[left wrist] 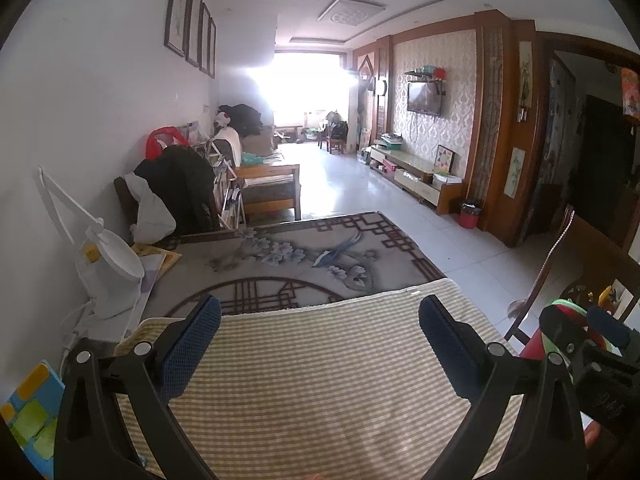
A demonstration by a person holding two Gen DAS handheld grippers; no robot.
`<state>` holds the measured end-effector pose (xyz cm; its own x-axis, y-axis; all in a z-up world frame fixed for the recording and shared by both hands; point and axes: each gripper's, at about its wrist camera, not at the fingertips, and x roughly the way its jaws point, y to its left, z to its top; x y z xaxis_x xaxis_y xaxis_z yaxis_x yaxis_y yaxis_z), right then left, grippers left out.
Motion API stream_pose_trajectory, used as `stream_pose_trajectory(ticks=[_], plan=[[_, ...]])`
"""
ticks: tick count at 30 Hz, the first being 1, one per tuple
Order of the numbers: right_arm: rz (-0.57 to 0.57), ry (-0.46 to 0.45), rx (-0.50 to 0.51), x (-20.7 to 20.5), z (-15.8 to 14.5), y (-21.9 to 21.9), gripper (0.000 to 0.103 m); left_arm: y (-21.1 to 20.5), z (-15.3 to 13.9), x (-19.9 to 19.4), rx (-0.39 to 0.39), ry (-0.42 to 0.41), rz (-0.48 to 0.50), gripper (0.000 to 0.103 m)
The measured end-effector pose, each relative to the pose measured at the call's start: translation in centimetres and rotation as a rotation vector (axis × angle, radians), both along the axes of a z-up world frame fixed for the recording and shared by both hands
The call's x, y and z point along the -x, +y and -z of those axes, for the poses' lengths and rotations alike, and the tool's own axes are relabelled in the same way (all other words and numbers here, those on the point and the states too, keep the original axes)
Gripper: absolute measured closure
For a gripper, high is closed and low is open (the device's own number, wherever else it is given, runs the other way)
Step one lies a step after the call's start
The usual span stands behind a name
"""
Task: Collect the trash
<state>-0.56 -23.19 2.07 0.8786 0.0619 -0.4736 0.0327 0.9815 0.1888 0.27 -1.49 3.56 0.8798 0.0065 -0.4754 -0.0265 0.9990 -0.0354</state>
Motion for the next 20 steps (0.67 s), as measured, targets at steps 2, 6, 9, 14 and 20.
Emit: stream_pose_trajectory(ticks=[2,6,9,14,20], plan=[[0.005,0.004,-0.001,-0.1,0.1,-0.2,0.005,-0.1,0.0,-0.2,0.003,0.005,-0.001,0.008],[0.003,0.021,0.004,-0.4,0.4,-0.3,0.005,-0.1,0.0,-0.5,0.004,0.011,0.003,0.008],[-0.001,0.04,0.007,-0.7,0.9,-0.3,0.005,-0.2,0.5,-0.9,0.001,0.024,0.01,0.008],[-0.062,0.15,-0.039,-3.1,3.0,-0.4,0.005,-0.4,1.9,-1.5,-0.021,0.044,0.012,0.008],[-0.14,0.281,0.139,-9.5,10.8,-0.3,0.005,1.0,5.6,-2.0,0.028,0.188,-0.016,0.008]])
